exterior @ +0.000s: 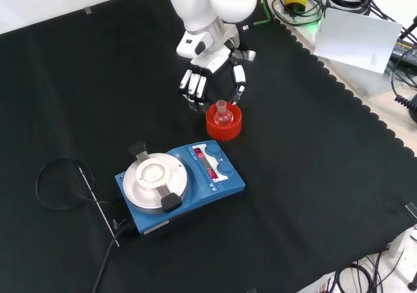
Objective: Pick up the round-bottom flask.
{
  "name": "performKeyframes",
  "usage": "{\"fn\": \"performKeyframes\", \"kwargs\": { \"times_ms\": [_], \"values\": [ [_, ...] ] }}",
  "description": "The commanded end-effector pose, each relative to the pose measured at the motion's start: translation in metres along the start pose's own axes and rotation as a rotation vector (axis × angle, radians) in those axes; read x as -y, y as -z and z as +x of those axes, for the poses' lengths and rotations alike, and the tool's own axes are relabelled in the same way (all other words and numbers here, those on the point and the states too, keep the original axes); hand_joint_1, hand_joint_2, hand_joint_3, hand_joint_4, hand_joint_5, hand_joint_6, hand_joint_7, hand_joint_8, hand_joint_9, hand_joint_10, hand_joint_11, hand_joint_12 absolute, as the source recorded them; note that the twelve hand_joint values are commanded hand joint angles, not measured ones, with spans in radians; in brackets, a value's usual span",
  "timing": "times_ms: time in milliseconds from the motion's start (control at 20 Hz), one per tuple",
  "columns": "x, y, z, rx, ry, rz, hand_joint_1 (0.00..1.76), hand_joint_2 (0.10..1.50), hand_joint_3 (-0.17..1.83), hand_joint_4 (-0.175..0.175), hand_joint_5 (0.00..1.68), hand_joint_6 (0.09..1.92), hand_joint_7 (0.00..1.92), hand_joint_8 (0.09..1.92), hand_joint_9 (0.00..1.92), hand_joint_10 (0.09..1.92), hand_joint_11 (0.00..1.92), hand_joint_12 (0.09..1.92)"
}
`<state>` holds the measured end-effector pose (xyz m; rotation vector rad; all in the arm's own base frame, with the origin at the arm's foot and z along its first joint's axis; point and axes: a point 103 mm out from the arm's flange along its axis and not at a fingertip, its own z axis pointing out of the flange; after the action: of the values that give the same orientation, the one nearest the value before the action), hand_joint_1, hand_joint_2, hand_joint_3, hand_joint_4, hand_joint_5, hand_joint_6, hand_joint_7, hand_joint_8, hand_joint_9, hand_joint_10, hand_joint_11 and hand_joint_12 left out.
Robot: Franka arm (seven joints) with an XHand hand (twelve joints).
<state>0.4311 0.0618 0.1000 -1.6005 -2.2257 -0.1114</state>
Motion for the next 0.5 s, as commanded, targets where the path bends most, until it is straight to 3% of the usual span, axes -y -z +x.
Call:
{"fn": "performKeyframes", "kwargs": {
  "times_ms": [50,500],
  "values": [
    [-0.0027,0.0,0.0011,0.006,0.003,-0.004,0.84,0.58,0.68,-0.068,0.61,0.73,0.45,0.72,0.68,0.62,0.36,1.33],
    [-0.0087,-0.0029,0.0051,0.01,0.022,0.007,0.86,0.59,0.68,-0.07,0.68,0.76,0.48,0.73,0.7,0.63,0.36,1.33]
  ]
}}
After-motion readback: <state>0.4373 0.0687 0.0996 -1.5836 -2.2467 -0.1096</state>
